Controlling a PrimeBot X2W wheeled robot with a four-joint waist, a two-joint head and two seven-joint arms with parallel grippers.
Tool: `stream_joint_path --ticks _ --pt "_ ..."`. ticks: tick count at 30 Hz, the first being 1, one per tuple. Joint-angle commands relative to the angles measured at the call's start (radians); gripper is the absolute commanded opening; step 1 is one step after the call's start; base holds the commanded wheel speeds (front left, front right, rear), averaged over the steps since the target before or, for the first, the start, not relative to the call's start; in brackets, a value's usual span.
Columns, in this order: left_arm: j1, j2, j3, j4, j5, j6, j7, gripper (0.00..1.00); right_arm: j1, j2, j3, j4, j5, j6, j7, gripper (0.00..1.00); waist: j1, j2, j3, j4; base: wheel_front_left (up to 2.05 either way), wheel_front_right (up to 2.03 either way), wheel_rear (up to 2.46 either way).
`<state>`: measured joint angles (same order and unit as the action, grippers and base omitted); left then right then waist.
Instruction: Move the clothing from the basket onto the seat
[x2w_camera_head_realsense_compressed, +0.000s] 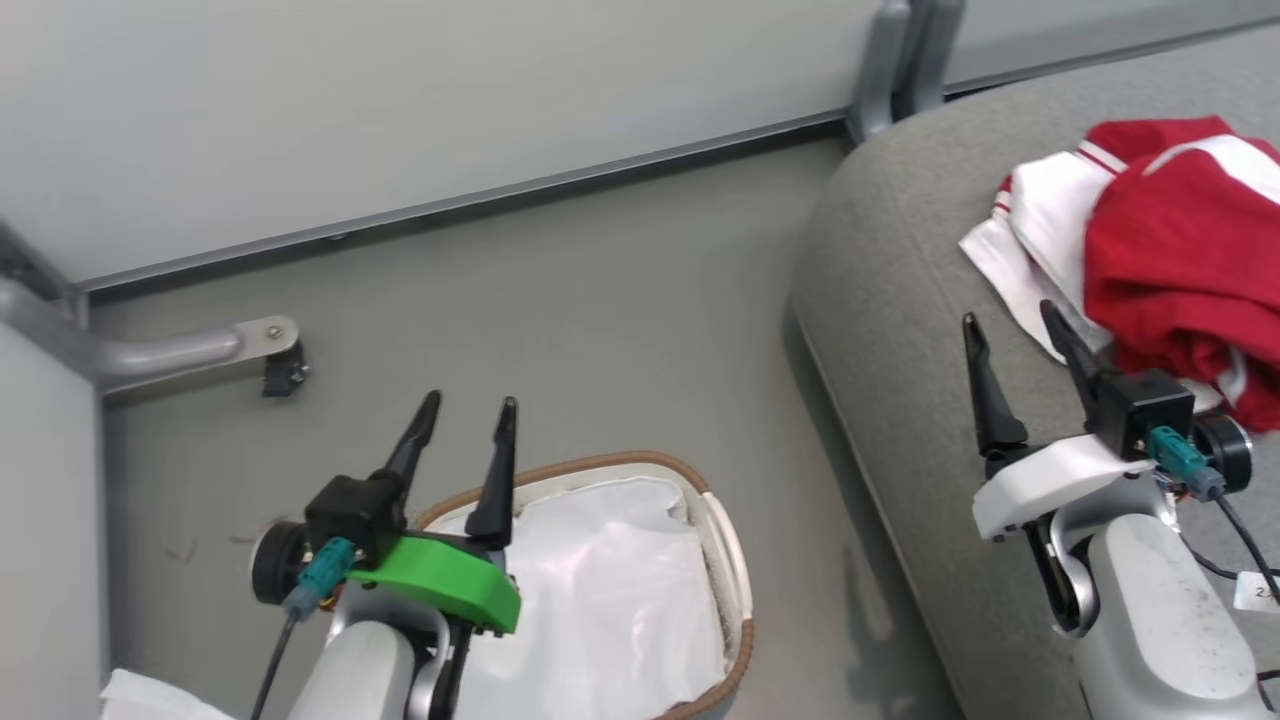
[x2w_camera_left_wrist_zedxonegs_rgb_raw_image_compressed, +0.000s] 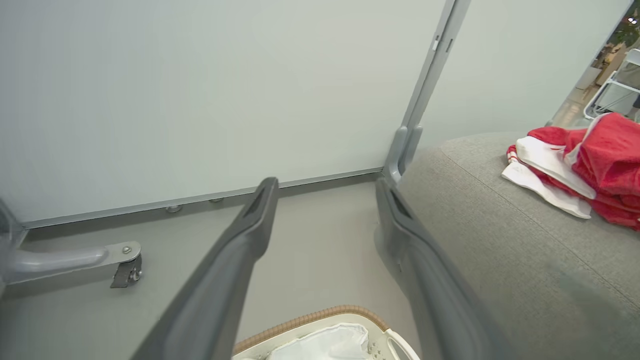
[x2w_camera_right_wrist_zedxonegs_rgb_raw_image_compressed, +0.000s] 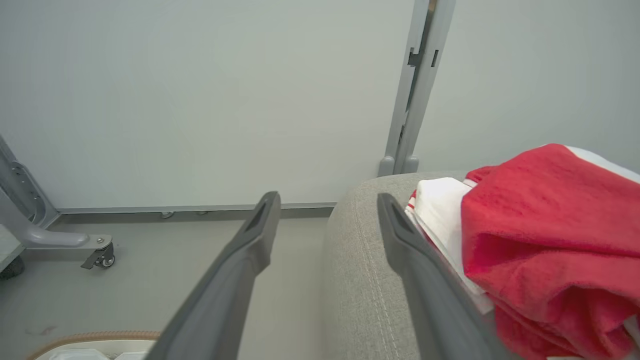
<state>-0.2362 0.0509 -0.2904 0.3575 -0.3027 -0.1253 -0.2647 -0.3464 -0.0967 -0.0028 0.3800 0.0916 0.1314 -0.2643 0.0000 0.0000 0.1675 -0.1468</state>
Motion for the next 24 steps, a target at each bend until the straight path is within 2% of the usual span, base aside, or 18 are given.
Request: stream_joint_path --ticks 1,10,17,24 --pt "0.018 0.001 0.021 0.002 0.009 0.010 0.001 1.00 -0.007 0.005 0.004 -0.001 0.009 -0.001 0.000 1.00 0.0000 0.0000 -0.015 0.074 0.00 0.00 0.00" --pt "0.060 0.001 0.158 0.012 0.042 0.062 0.001 1.00 0.015 0.037 0.003 0.006 0.015 -0.001 0.000 1.00 0.0000 0.0000 -0.025 0.144 0.00 0.00 0.00" --pt "0.108 0.001 0.243 0.029 0.045 0.052 0.001 1.00 0.050 0.043 0.007 0.025 0.024 -0.001 0.000 1.00 0.0000 0.0000 -0.046 0.155 0.00 0.00 0.00" --pt "0.163 0.001 0.272 0.022 0.043 0.072 0.001 1.00 0.107 0.043 0.039 0.037 0.030 -0.001 0.000 1.00 0.0000 0.0000 -0.074 0.149 0.00 0.00 0.00"
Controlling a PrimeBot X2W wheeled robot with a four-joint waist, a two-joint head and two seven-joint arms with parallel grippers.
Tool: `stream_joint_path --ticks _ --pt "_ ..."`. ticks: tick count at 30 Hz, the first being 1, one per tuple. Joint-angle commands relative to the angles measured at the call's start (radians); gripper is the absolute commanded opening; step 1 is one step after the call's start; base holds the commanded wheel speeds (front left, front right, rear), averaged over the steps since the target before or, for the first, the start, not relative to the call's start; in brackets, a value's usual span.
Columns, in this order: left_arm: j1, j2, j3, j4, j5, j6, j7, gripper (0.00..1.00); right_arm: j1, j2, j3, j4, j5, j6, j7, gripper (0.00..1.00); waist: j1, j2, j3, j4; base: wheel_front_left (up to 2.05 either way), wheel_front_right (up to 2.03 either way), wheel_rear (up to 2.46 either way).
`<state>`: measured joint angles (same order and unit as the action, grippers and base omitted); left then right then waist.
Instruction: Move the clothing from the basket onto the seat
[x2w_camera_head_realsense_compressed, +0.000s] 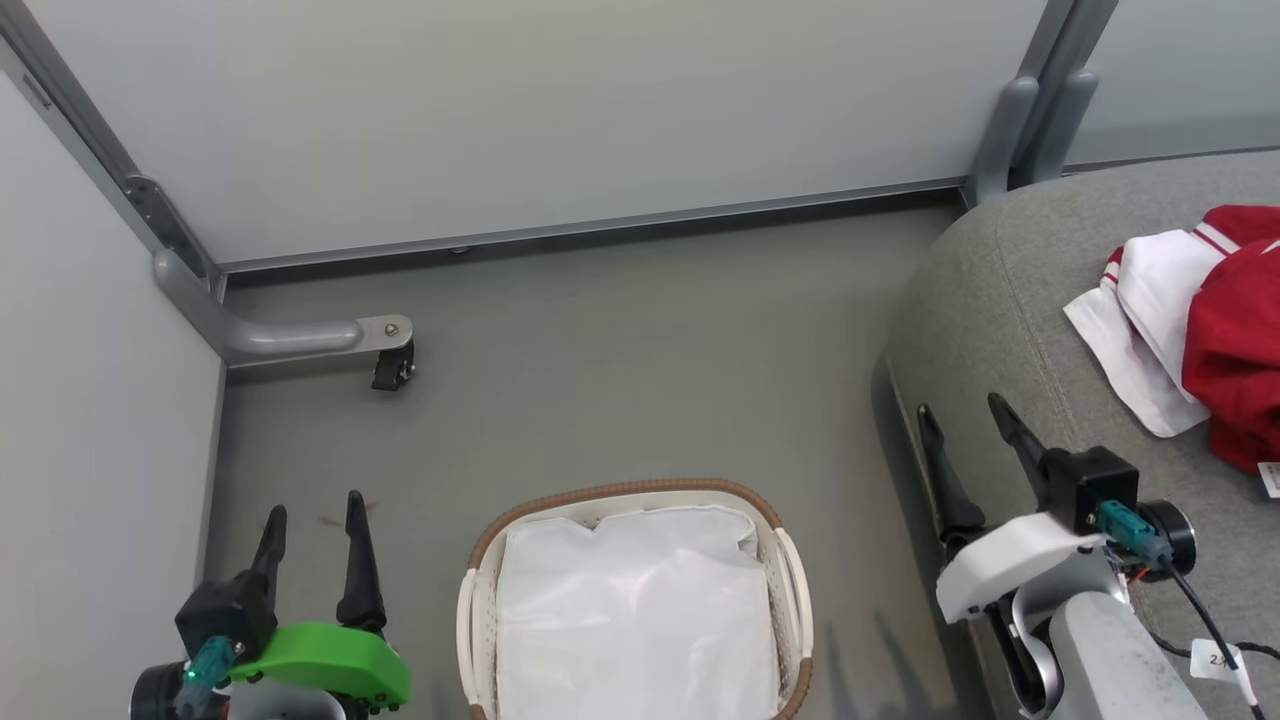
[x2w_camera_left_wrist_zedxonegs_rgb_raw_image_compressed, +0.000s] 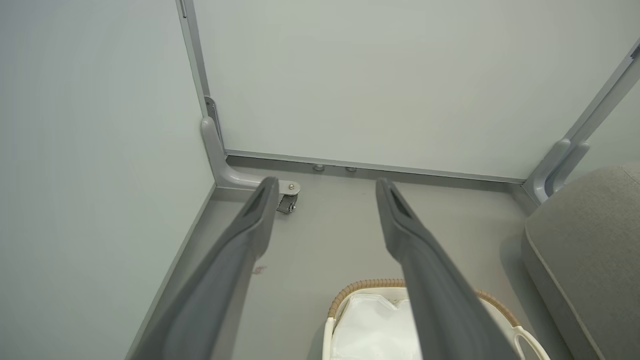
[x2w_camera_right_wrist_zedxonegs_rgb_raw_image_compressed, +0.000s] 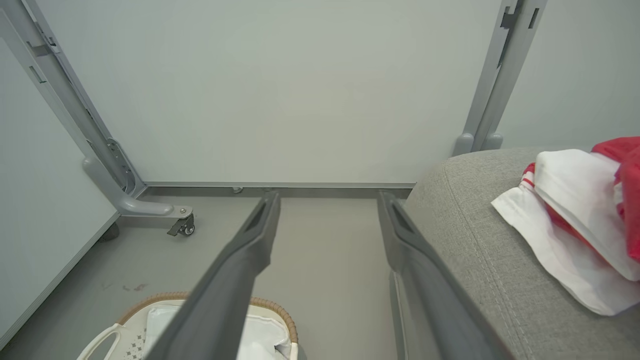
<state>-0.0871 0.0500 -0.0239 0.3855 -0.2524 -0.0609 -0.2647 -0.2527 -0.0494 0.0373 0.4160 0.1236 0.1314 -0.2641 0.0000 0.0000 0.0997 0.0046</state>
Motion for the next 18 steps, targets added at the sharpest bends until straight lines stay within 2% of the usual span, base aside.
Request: stream_joint_path --ticks 1,7,8,11,18 --pt "0.023 0.002 0.004 -0.008 -0.017 0.006 0.001 1.00 0.021 -0.005 0.004 0.002 -0.002 -0.001 0.000 1.00 0.0000 0.0000 -0.010 -0.003 0.00 0.00 0.00" --pt "0.063 0.002 -0.002 0.001 -0.084 -0.011 0.001 1.00 0.067 -0.004 0.017 0.008 0.014 -0.001 0.000 1.00 0.0000 0.0000 -0.033 -0.005 0.00 0.00 0.00" --pt "0.056 0.000 -0.005 0.003 -0.084 -0.009 0.000 0.00 0.061 0.000 0.018 0.009 0.011 0.000 0.000 0.00 0.0000 0.0000 -0.030 -0.004 0.00 0.00 0.00" --pt "0.057 -0.003 -0.008 0.026 -0.086 -0.009 0.002 0.00 0.075 0.005 0.017 0.029 0.014 0.000 0.001 0.00 0.0000 0.0000 -0.033 -0.005 0.00 0.00 0.00" --pt "0.045 -0.004 0.010 0.019 -0.203 -0.014 0.040 0.00 0.077 0.005 -0.005 0.020 0.149 0.000 0.042 0.00 0.0000 0.0000 -0.036 -0.005 0.00 0.00 0.00"
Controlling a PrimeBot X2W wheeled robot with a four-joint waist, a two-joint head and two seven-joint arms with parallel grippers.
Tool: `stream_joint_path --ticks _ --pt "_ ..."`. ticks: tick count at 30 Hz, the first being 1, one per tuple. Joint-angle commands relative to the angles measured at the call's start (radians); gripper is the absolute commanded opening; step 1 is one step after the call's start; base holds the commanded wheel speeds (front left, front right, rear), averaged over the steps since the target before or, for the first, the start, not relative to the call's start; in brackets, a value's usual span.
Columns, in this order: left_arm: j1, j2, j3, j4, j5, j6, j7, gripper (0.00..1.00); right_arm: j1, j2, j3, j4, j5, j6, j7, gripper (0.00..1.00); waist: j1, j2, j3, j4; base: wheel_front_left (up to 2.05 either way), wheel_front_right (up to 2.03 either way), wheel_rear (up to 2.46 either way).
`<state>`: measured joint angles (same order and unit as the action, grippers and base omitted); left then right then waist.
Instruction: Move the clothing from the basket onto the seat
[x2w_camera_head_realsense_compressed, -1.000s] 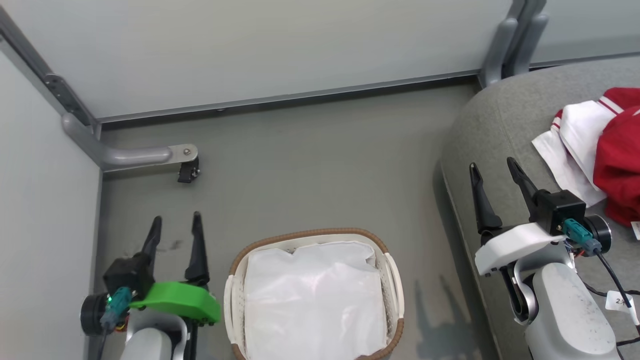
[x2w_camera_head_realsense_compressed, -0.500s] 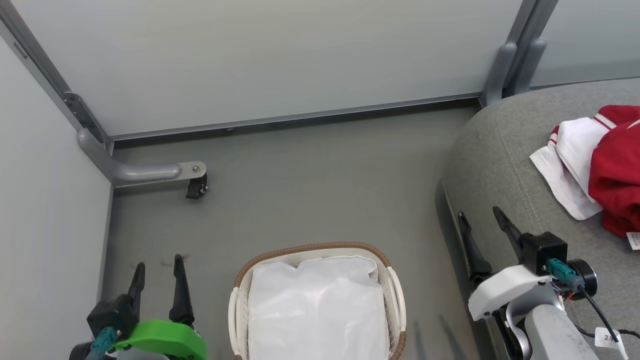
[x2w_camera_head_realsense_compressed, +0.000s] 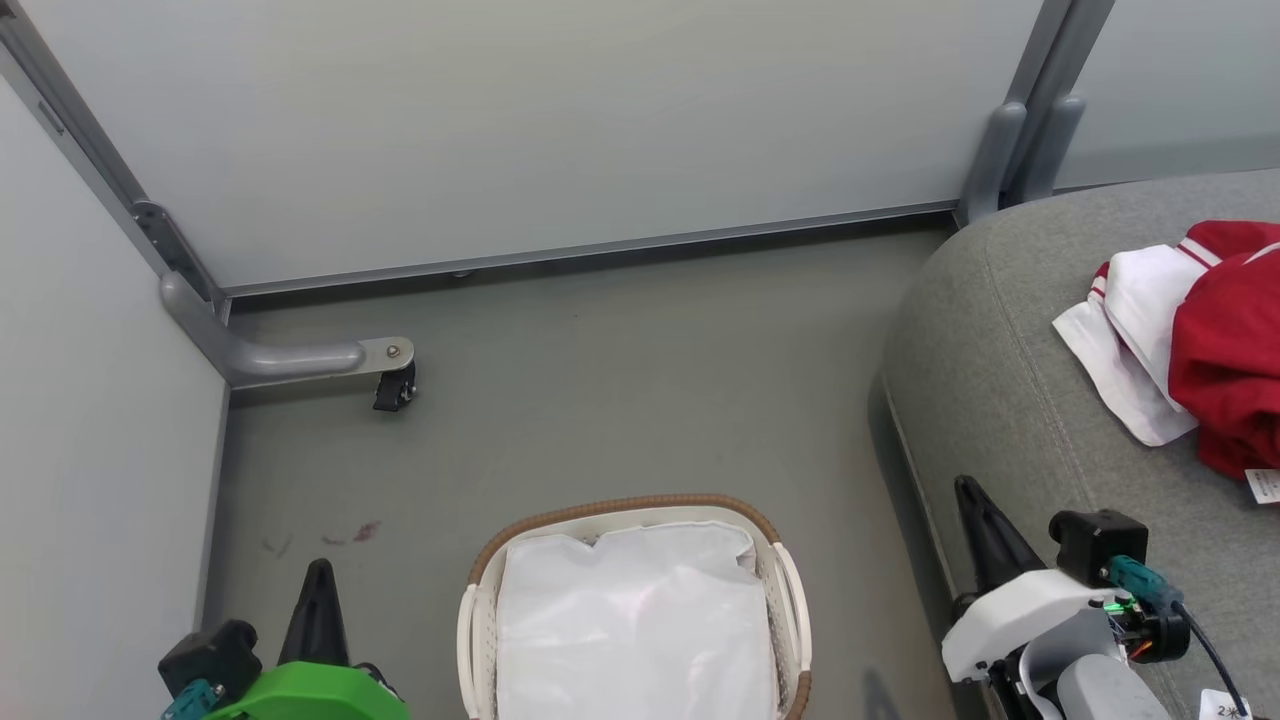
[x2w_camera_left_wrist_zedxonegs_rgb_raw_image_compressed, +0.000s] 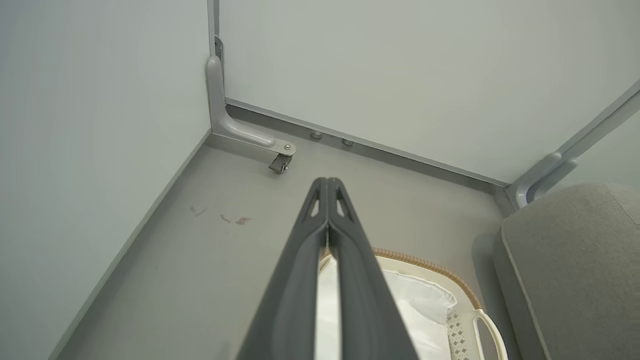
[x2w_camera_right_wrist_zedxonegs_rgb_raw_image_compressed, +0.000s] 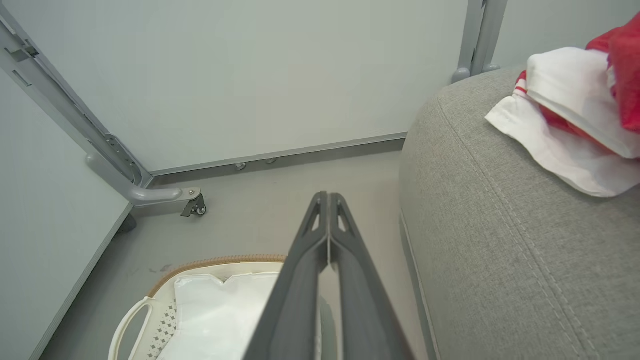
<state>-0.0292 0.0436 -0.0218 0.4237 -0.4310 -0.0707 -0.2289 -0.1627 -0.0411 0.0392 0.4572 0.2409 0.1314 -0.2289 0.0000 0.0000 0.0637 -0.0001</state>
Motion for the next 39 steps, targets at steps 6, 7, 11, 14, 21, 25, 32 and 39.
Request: stream_joint_path --ticks 6,7,11,14,21,25,32,39 --pt "-0.017 0.003 0.017 -0.036 -0.122 -0.009 0.031 0.00 -0.004 -0.004 -0.017 -0.042 0.145 0.000 0.032 0.00 0.0000 0.0000 -0.003 0.000 0.00 0.00 0.00" --pt "-0.018 0.003 0.018 -0.038 -0.136 -0.010 0.035 0.00 -0.003 -0.004 -0.018 -0.045 0.161 0.000 0.036 0.00 0.0000 0.0000 -0.004 0.000 0.00 0.00 0.00" --pt "-0.021 0.004 0.024 -0.047 -0.196 -0.013 0.052 0.00 0.002 -0.004 -0.025 -0.056 0.231 0.000 0.052 0.00 0.0000 0.0000 -0.006 0.000 0.00 0.00 0.00" --pt "-0.024 0.004 0.029 -0.054 -0.242 -0.015 0.065 0.00 0.005 -0.005 -0.030 -0.064 0.283 0.000 0.065 0.00 0.0000 0.0000 -0.007 0.000 0.00 0.00 0.00" --pt "-0.031 0.004 0.041 -0.068 -0.339 -0.020 0.094 0.00 0.010 -0.006 -0.043 -0.081 0.396 0.000 0.094 0.00 0.0000 0.0000 -0.011 0.000 0.00 0.00 0.00" --pt "-0.035 0.005 0.046 -0.075 -0.390 -0.023 0.108 0.00 0.013 -0.006 -0.050 -0.089 0.456 0.000 0.109 0.00 0.0000 0.0000 -0.013 0.000 0.00 0.00 0.00" --pt "-0.041 0.005 0.056 -0.087 -0.475 -0.027 0.134 0.00 0.017 -0.007 -0.061 -0.103 0.552 0.000 0.134 0.00 0.0000 0.0000 -0.016 0.000 0.00 0.00 0.00" --pt "-0.047 0.006 0.066 -0.097 -0.555 -0.031 0.158 0.00 0.021 -0.007 -0.072 -0.116 0.646 0.000 0.158 0.00 0.0000 0.0000 -0.020 0.000 0.00 0.00 0.00"
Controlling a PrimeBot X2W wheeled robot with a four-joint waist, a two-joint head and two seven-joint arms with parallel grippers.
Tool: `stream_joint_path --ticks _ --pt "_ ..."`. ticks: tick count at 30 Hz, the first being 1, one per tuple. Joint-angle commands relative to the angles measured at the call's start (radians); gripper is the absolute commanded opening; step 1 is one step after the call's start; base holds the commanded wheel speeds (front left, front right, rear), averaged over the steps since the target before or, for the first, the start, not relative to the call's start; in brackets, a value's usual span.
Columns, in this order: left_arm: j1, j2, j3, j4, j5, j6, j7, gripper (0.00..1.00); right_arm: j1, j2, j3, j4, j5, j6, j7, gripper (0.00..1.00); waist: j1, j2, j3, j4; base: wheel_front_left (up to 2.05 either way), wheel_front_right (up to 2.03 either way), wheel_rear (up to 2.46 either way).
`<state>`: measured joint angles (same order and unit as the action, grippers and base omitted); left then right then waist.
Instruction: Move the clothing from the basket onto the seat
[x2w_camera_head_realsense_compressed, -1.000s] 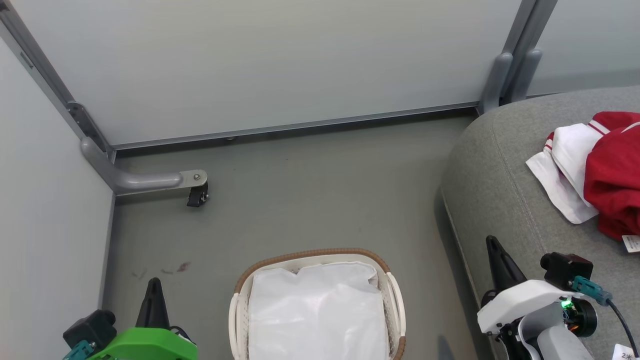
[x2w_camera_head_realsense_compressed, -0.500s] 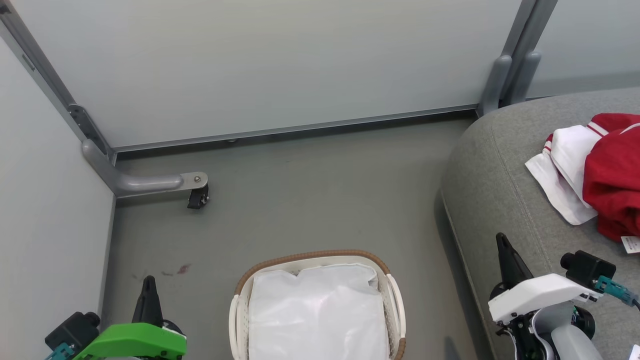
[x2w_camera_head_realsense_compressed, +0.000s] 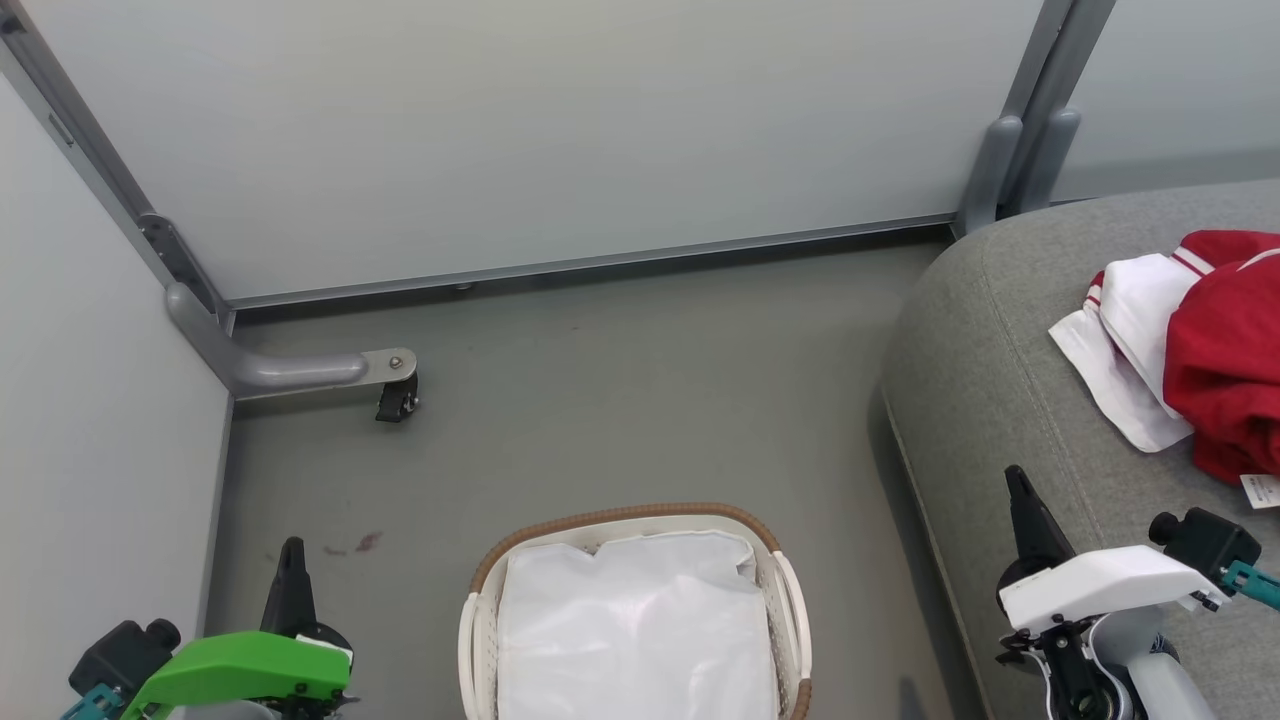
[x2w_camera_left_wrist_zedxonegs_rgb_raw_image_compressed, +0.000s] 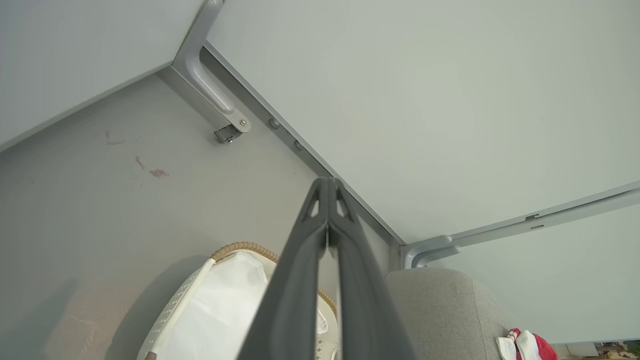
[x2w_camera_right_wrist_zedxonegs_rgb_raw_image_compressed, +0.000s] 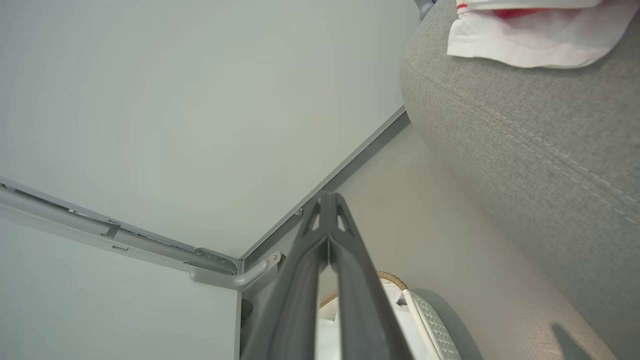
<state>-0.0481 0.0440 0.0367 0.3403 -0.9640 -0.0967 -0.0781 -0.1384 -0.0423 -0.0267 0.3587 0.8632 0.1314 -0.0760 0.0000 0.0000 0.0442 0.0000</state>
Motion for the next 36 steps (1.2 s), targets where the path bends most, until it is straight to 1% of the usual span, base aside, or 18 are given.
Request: stream_joint_path --ticks 1,20,36 --pt "-0.029 0.005 0.008 -0.015 -0.032 -0.005 0.009 0.00 -0.003 -0.006 -0.007 -0.019 0.034 0.000 0.008 0.00 0.0000 0.0000 -0.001 0.000 0.00 0.00 0.00" --pt "-0.041 0.007 0.030 -0.041 -0.220 -0.015 0.067 0.00 0.009 -0.008 -0.033 -0.050 0.254 -0.001 0.065 0.00 0.0000 0.0000 -0.010 0.000 0.00 0.00 0.00" --pt "-0.051 0.007 0.046 -0.060 -0.355 -0.021 0.106 0.00 0.018 -0.009 -0.050 -0.071 0.410 -0.001 0.105 0.00 0.0000 0.0000 -0.018 0.000 0.00 0.00 0.00"
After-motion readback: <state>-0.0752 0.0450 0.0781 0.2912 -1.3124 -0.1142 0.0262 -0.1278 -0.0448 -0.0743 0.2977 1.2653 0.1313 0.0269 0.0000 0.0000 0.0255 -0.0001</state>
